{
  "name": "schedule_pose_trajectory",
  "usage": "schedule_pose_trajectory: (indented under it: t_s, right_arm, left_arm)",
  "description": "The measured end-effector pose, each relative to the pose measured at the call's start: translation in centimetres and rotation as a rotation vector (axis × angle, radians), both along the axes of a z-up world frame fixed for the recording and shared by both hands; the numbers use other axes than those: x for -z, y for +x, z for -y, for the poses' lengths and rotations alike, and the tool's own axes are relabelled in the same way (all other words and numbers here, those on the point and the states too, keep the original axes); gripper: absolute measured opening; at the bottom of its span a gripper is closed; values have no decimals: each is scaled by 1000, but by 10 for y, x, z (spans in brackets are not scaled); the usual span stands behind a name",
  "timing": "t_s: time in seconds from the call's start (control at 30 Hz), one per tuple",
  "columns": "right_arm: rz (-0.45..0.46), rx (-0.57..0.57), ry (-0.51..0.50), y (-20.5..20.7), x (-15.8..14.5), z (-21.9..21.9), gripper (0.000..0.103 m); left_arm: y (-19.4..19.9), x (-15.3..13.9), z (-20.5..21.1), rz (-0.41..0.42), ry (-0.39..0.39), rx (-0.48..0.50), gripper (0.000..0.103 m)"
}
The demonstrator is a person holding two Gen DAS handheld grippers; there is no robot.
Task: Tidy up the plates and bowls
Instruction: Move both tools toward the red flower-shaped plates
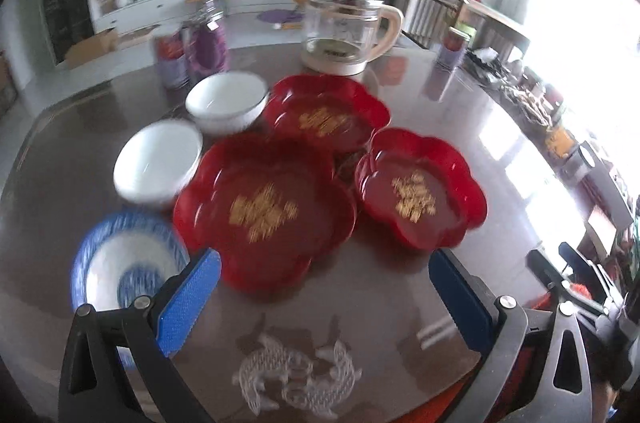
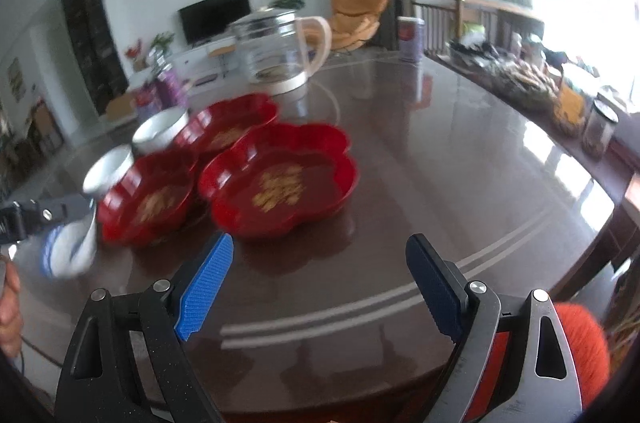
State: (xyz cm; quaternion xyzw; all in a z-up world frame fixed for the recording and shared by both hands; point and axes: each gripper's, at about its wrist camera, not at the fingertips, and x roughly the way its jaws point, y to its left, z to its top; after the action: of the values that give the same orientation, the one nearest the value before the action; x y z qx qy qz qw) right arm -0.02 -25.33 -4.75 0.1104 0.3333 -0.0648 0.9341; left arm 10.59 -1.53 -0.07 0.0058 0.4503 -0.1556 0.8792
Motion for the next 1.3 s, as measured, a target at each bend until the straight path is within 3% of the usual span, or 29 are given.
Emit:
schedule_pose_trajectory:
  t_s: [0.17,0.3,0.53,0.77,0.97,1.13,1.23,1.3]
  right_arm:
    - [64,71,-60,-6,-1,19,91]
    - [61,10,-55,-11,13,8,91]
    - [72,-68,-47,-4,17,-4,91]
    - [60,-82,-44,-3,24,-8,91]
    - [34,-96,-28,2,30,-10,91]
    - [25,-112,103,25,20,21,91]
    - [-21,-179,276,58,15,51,91]
    - [-49,-175,327,75,14,64,91]
  left_arm:
    - [26,-5,18,-1,11,35,103]
    - [37,2,28,-49,9,63,103]
    - [42,8,42,-40,53,88,103]
    - [42,25,43,-70,90,101,103]
    - [47,21,40,-56,97,119,103]
    - [70,16,50,-60,113,165,103]
    - [87,20,60,-75,104,173,103]
    - [96,27,69,-77,126,174,101]
